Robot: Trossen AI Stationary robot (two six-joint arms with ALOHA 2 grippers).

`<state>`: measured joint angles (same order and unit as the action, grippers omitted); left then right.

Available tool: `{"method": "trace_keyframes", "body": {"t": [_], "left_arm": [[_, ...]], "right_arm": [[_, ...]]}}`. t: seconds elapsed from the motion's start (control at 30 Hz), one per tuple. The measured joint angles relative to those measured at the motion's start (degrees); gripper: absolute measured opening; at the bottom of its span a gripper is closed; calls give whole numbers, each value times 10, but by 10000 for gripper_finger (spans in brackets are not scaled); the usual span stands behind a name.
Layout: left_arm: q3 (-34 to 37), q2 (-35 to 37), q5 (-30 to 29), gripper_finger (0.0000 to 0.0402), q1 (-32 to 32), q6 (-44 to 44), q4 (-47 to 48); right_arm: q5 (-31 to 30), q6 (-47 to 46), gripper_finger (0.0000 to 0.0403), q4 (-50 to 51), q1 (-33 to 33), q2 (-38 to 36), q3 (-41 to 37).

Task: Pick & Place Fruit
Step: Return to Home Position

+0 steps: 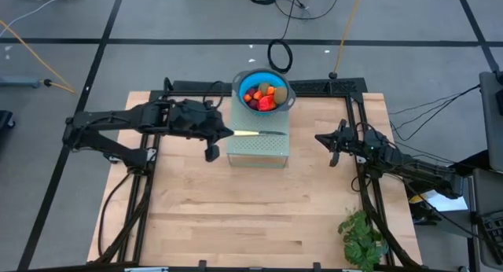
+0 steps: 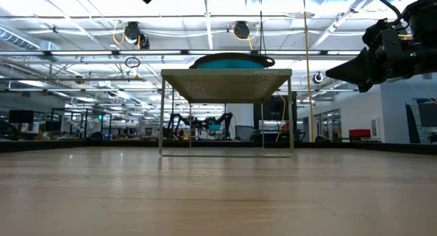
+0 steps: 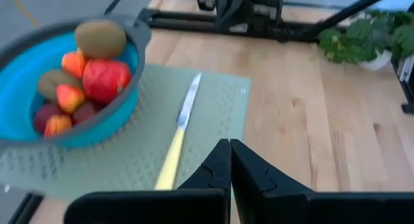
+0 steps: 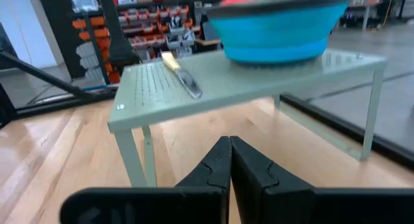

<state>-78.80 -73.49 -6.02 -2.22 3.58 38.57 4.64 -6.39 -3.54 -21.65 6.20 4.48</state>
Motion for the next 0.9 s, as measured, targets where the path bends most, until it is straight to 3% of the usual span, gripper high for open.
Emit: {"method": "trace_keyframes", "body": {"t": [0.4, 0.9], "left_arm": [[166, 159, 0, 10, 0, -1, -94], [365, 359, 0, 10, 0, 26, -136]], "right_arm": [[0, -34, 0, 2, 0, 2, 0], [-1, -34, 0, 3, 0, 3, 0]]}}
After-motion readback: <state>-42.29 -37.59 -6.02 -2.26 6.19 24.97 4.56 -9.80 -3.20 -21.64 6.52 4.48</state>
